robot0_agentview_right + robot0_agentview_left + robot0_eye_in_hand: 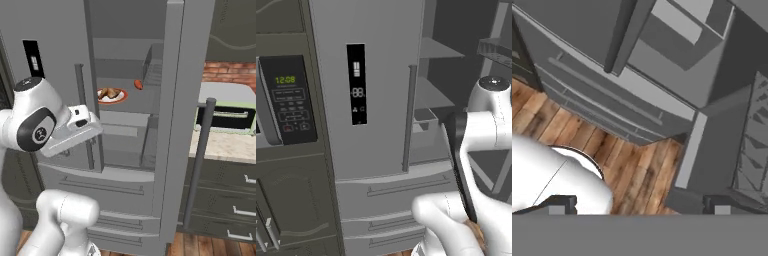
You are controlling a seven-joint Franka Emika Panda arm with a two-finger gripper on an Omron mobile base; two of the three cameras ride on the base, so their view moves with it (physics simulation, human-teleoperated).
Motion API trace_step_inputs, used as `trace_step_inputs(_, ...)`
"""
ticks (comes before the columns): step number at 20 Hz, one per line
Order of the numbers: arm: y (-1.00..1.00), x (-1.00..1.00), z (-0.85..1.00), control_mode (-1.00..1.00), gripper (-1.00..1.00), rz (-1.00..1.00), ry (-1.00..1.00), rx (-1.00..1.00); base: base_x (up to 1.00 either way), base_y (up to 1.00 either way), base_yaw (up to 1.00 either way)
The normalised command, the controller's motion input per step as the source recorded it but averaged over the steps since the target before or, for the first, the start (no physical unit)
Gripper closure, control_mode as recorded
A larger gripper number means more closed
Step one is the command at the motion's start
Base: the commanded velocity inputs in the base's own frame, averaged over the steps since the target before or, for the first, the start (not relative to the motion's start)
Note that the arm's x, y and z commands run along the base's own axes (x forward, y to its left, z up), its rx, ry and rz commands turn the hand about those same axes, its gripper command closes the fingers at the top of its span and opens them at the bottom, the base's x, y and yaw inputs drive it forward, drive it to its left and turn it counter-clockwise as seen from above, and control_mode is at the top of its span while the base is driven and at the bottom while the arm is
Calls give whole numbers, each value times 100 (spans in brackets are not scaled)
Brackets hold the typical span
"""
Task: Retrieve the chicken drumstick from the fridge and place it on the saucepan with marinade on the stove.
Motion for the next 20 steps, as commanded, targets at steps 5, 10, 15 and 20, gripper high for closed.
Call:
trace_step_inputs(5, 39, 36, 3, -100, -100, -56, -33, 30, 0, 0, 0)
trace_step_inputs(10, 0, 27, 0, -100, -100, -67, -48, 56, 0, 0, 0)
trace_step_inputs(15, -2, 2, -4, -100, -100, -12, -19, 24, 0, 0, 0)
trace_step_inputs(20, 41, 0, 21, -100, -100, 10, -7, -5, 0, 0, 0)
